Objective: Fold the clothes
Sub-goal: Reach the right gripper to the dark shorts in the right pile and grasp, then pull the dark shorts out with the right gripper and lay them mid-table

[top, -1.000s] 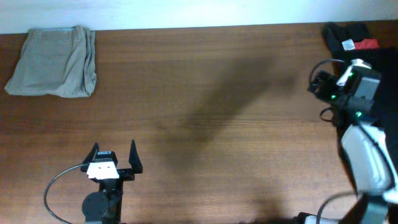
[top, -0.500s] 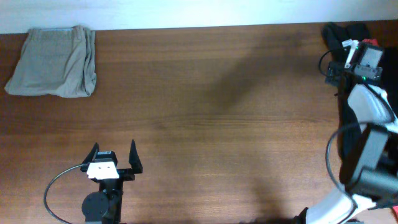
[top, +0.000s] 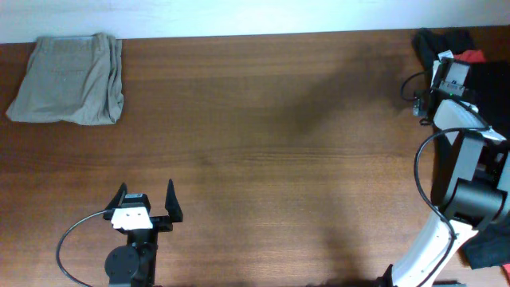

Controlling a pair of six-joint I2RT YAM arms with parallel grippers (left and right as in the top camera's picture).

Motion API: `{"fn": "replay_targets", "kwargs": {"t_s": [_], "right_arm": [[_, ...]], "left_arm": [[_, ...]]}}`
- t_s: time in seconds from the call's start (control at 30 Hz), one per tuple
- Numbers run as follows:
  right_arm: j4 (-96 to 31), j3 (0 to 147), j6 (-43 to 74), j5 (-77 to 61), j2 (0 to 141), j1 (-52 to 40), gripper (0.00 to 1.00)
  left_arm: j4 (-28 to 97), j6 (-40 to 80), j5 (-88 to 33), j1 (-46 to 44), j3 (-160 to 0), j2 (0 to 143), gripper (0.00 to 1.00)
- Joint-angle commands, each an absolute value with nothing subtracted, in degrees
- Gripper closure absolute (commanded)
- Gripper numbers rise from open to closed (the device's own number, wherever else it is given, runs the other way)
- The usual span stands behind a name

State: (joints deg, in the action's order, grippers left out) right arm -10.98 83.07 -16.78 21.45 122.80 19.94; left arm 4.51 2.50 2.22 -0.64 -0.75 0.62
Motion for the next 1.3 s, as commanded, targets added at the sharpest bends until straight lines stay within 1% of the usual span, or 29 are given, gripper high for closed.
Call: {"fn": "replay_targets", "kwargs": {"t_s": [0.0,0.07,0.17,0.2,0.27,0.33,0.37,0.4,0.43,0.5,0.57,0.67,0.7,0.8,0.93,1.13,1.27], "right_arm": [[-9.19,84.29,-17.17,24.56,125.03,19.57,0.13],[-8.12,84.29,-17.21,27.11,125.89,19.57,0.17],[-7.68,84.29,-17.78,27.90,126.89,19.66,0.17],[-7.46,84.29,-17.78,27.92,127.13,19.77,0.19],[-6.79,84.29,-17.54,27.88,127.13,19.97,0.31],[-6.57,84.31,-17.58,27.92,127.13,19.97,0.34],[-6.57,84.33,-17.56,27.90,127.13,19.97,0.37],[-6.59,84.33,-17.54,27.90,127.13,19.94,0.42],[-6.57,84.33,-17.52,27.88,127.13,19.94,0.55],[-6.55,84.33,-16.67,27.90,127.13,19.97,0.71],[-6.59,84.33,-15.55,27.90,127.13,19.94,0.83],[-6.59,84.36,-14.50,27.92,127.11,19.97,0.94],[-6.59,84.36,-14.50,28.01,127.11,19.94,0.96],[-6.59,84.64,-9.89,32.27,126.37,20.01,0.96],[-7.29,85.45,-9.74,32.21,122.67,20.38,0.96],[-9.74,85.52,-9.32,32.18,111.59,19.46,0.96],[-10.83,85.52,-9.34,32.08,103.46,16.21,0.96]], "left_arm": [[4.58,1.23,2.79,-0.60,-0.51,0.40,0.01],[4.58,1.23,2.81,-0.60,-0.51,0.40,0.01],[4.58,1.23,2.81,-0.60,-0.51,0.40,0.01],[4.58,1.23,2.81,-0.60,-0.51,0.40,0.01],[4.58,1.23,2.81,-0.60,-0.51,0.40,0.01],[4.58,1.23,2.81,-0.60,-0.51,0.40,0.01],[4.58,1.23,2.81,-0.60,-0.51,0.40,0.01],[4.58,1.23,2.79,-0.60,-0.51,0.40,0.01],[4.58,1.23,2.81,-0.60,-0.51,0.40,0.01],[4.58,1.23,2.81,-0.60,-0.51,0.40,0.01],[4.58,1.23,2.81,-0.60,-0.51,0.40,0.01],[4.58,1.23,2.81,-0.60,-0.51,0.40,0.01],[4.58,1.23,2.81,-0.60,-0.51,0.40,0.01],[4.58,1.23,2.79,-0.60,-0.51,0.40,0.01],[4.58,1.23,2.81,-0.60,-0.51,0.40,0.01],[4.60,1.23,2.81,-0.60,-0.51,0.40,0.01],[4.58,1.23,2.81,-0.60,-0.51,0.40,0.01]]}}
